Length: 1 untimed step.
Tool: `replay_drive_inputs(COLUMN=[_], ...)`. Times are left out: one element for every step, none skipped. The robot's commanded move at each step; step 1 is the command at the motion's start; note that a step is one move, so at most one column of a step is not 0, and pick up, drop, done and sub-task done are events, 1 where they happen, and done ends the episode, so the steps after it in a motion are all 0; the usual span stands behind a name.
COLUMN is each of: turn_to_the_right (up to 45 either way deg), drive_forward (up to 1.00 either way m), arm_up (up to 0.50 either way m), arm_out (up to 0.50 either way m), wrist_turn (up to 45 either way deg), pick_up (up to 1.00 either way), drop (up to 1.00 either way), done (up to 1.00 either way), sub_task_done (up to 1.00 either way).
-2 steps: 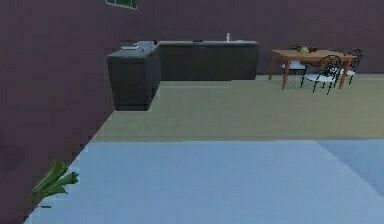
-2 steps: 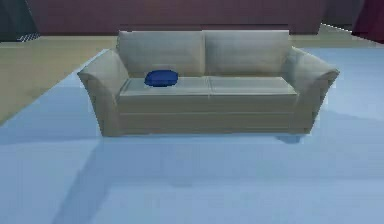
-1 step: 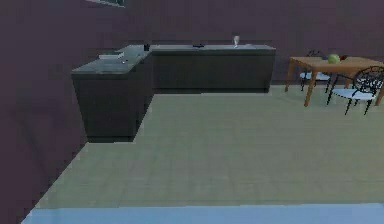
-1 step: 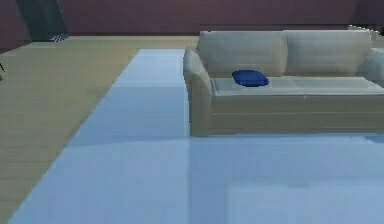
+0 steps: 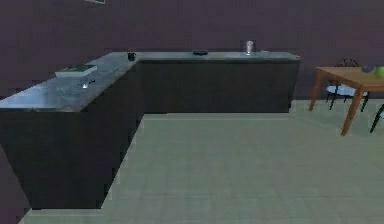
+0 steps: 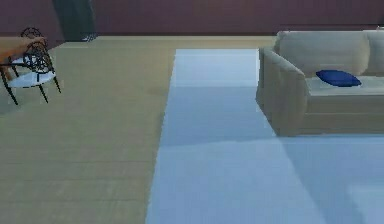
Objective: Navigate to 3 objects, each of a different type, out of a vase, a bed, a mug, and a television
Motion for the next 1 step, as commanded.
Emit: replay_drive_inputs(turn_to_the_right=[-3.0], drive_forward=[0.0], arm_up=[0.0], arm_out=[0.0], wrist_turn=[0.0], pick_up=[0.0], drop=[0.0], done=[0.0], sub_task_done=[0.0])
